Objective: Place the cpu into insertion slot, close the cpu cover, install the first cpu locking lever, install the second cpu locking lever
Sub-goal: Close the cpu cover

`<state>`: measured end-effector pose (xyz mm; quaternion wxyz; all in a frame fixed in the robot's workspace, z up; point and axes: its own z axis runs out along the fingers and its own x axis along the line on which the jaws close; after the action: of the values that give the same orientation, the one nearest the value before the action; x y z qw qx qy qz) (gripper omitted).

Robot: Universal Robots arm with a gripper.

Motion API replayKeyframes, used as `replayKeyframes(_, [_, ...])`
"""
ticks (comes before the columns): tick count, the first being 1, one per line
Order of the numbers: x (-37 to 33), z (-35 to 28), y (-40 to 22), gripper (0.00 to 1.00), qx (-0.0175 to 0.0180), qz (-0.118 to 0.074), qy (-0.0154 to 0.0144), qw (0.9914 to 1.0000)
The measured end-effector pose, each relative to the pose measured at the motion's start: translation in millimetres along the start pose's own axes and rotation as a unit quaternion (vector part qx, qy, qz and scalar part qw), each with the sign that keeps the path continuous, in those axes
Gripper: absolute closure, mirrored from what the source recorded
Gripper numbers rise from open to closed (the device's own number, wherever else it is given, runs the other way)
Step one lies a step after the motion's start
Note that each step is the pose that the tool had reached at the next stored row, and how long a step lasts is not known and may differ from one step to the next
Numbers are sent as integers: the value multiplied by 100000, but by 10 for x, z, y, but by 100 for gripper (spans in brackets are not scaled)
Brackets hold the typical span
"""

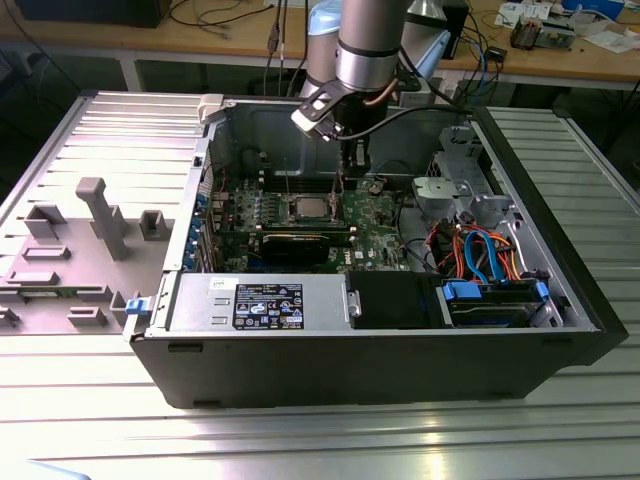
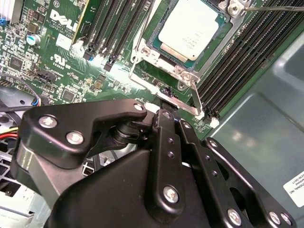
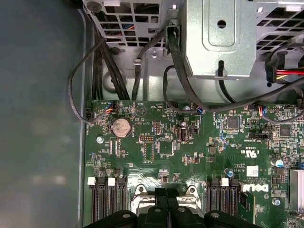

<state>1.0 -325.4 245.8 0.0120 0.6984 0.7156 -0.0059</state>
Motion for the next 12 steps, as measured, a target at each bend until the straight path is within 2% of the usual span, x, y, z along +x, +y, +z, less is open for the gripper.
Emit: replayKeyframes(12, [1,0,-32,89,1,2,-2,100000])
